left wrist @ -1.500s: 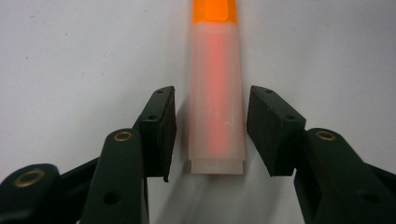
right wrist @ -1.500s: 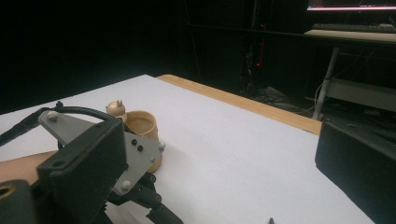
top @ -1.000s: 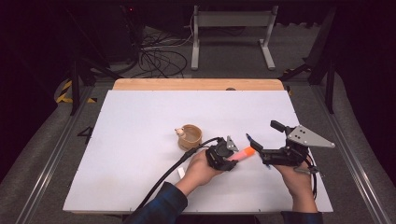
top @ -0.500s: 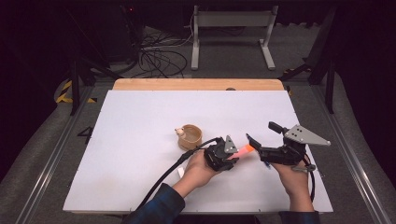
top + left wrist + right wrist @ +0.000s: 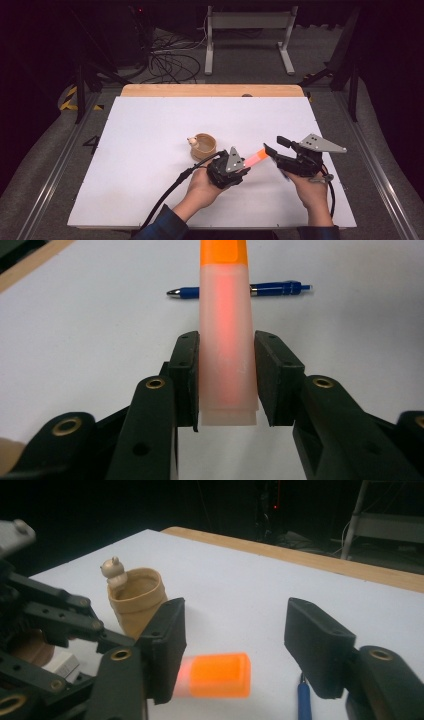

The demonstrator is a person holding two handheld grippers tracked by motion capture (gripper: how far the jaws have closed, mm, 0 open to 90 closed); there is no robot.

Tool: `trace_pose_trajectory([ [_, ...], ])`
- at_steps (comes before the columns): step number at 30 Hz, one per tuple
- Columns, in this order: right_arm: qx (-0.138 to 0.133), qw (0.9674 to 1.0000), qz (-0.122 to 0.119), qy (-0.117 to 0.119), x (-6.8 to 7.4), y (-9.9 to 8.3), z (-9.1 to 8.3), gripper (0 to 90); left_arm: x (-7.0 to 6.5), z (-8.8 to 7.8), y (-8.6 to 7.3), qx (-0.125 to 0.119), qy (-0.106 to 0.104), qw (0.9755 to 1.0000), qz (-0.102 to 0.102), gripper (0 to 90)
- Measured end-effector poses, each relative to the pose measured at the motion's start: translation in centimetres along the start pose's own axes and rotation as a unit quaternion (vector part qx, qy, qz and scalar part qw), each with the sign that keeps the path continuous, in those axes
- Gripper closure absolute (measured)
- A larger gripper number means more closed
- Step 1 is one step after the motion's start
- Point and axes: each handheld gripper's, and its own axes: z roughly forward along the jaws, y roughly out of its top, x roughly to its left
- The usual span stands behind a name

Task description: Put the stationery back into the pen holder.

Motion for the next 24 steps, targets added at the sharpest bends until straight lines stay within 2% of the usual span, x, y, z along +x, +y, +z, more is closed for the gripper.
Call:
trace_pose_trajectory([
  [8,0.022,0.9996,0.014,0.004,0.1,-0.4,0.8,47.1,-0.2,-1.1,-0.3,-0.015,0.019,0.9997,0.009,65.0],
  [11,0.026,0.9992,0.026,0.016,0.1,-0.6,1.2,46.5,-0.2,-1.2,-0.4,-0.019,0.025,0.9995,0.009,65.0],
  [17,0.030,0.9982,0.040,0.032,0.4,-0.7,1.6,46.1,0.0,-1.6,-0.3,-0.034,0.040,0.9986,0.003,65.0],
  [24,0.041,0.9968,0.044,0.052,0.7,-0.8,2.2,44.7,0.1,-1.9,-0.1,-0.050,0.049,0.9975,-0.006,65.0],
])
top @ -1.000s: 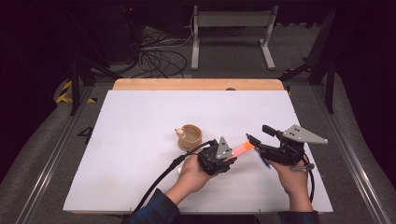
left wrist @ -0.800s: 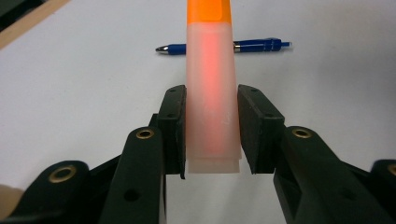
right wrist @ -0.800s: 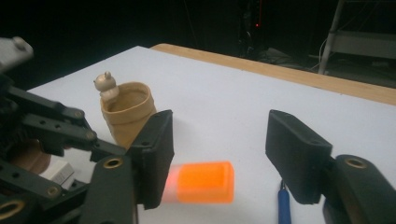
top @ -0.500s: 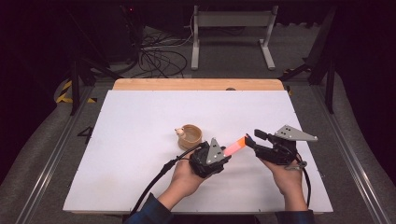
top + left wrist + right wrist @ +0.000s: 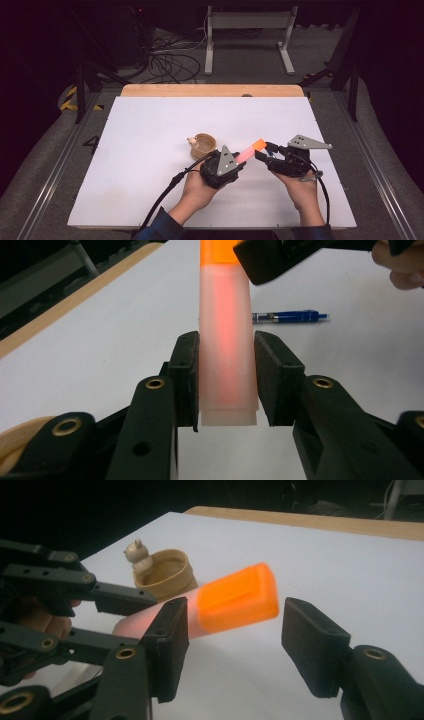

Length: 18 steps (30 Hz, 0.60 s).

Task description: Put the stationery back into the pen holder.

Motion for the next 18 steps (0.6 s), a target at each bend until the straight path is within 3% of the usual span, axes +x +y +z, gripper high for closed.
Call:
trace_pose_trajectory([
  [18,-0.009,0.9999,0.006,0.008,0.37,0.05,0.18,43.3,-0.33,0.66,-0.10,0.008,-0.019,0.9998,-0.007,65.0],
])
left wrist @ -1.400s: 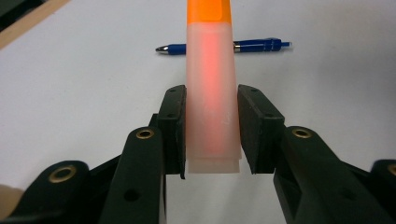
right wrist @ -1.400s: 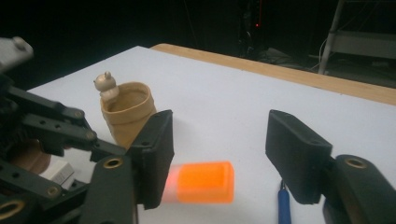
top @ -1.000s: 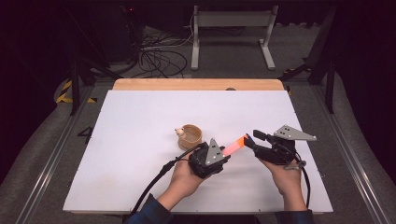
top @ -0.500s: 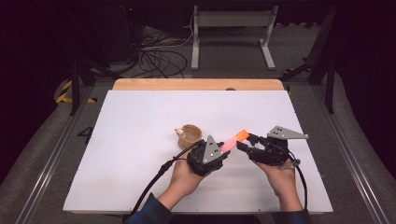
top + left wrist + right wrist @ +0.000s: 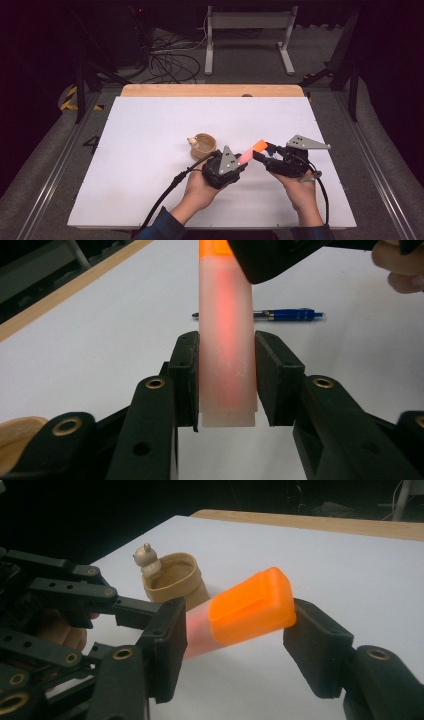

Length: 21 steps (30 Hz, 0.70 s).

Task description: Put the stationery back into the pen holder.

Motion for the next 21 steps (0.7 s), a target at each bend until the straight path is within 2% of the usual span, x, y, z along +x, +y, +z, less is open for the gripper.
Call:
trace_pose_trajectory([
  [4,-0.007,0.9999,0.008,0.003,-0.04,-0.01,-0.01,43.1,-0.13,0.21,0.02,0.001,-0.006,1.0000,-0.002,64.9],
  [11,-0.014,0.9997,0.017,0.004,-0.16,-0.19,0.01,49.2,-0.27,0.47,-0.05,0.007,-0.013,0.9999,0.001,64.9],
  [12,-0.015,0.9994,0.027,0.012,-0.28,-0.28,0.05,51.3,-0.34,0.47,-0.04,0.007,-0.013,0.9999,0.000,64.9],
  [14,-0.015,0.9994,0.028,0.015,-0.26,-0.30,0.07,52.3,-0.35,0.51,-0.03,0.010,-0.014,0.9999,0.002,64.9],
  [18,-0.021,0.9991,0.026,0.027,-0.16,-0.23,-0.06,59.8,-0.35,0.77,-0.21,0.019,-0.014,0.9997,0.002,64.9],
  [21,-0.018,0.9991,0.026,0.030,-0.14,-0.26,-0.04,60.9,-0.37,0.85,-0.24,0.022,-0.013,0.9997,0.004,64.9],
])
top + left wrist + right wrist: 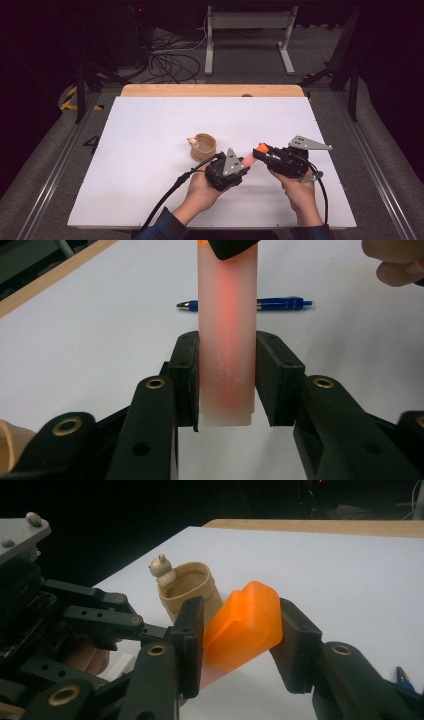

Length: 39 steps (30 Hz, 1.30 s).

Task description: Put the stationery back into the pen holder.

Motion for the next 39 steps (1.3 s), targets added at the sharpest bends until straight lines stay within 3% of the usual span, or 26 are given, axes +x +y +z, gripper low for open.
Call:
trace_pose_trajectory([
  [8,-0.003,0.9996,-0.017,0.023,0.7,-0.1,0.4,71.2,0.2,0.7,-0.2,0.009,-0.002,1.0000,0.002,64.2],
  [11,0.011,0.9987,-0.048,0.013,1.5,-0.1,0.8,71.9,0.4,0.9,-0.4,0.016,-0.006,0.9999,-0.001,62.7],
  [16,0.010,0.9975,-0.070,0.003,2.3,0.0,1.0,71.9,0.7,0.8,-0.5,0.018,-0.005,0.9998,-0.009,54.7],
  [28,-0.012,0.9911,-0.131,-0.019,4.1,0.9,1.0,72.0,2.5,-2.3,-1.6,-0.007,0.000,0.9991,-0.041,35.2],
  [34,-0.023,0.9894,-0.141,-0.025,4.7,1.6,1.1,71.9,3.3,-3.8,-2.1,-0.020,0.014,0.9990,-0.038,29.2],
  [39,-0.030,0.9883,-0.147,-0.027,5.3,2.1,1.5,71.9,4.2,-5.4,-2.9,-0.045,0.027,0.9977,-0.042,23.5],
])
